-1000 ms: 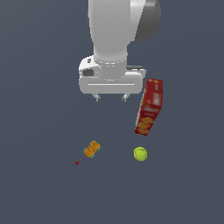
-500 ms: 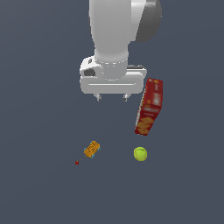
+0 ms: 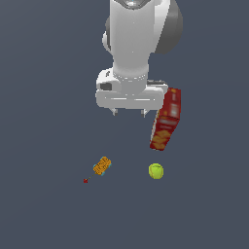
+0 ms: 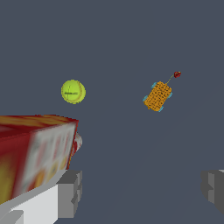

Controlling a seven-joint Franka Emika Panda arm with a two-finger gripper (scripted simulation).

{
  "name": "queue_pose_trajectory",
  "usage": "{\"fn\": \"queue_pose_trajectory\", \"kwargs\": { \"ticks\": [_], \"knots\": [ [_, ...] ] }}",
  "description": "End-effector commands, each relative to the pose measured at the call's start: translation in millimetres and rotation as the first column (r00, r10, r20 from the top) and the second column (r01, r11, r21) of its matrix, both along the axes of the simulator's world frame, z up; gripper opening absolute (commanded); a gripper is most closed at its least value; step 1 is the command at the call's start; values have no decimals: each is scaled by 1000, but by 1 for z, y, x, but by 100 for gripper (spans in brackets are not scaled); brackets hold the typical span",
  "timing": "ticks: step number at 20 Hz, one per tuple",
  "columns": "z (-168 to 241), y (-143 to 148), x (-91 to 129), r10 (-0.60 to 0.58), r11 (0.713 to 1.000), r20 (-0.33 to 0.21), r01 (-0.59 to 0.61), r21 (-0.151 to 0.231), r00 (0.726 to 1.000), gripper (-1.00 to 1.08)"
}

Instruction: Pick up a designated object from a clutter of objects.

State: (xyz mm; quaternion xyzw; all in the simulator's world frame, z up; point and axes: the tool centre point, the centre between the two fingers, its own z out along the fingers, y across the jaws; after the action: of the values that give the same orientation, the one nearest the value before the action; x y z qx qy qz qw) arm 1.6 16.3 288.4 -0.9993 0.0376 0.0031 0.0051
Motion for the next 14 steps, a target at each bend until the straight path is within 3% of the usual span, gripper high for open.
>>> {"fn": "queue_pose_trajectory", "kwargs": {
  "ticks": [1, 14],
  "knots": [
    [-7, 7, 1, -28, 1000, 0, 28, -3, 1000, 100],
    [-59, 55, -1, -235, 972, 3, 235, -16, 972, 100]
  ]
}}
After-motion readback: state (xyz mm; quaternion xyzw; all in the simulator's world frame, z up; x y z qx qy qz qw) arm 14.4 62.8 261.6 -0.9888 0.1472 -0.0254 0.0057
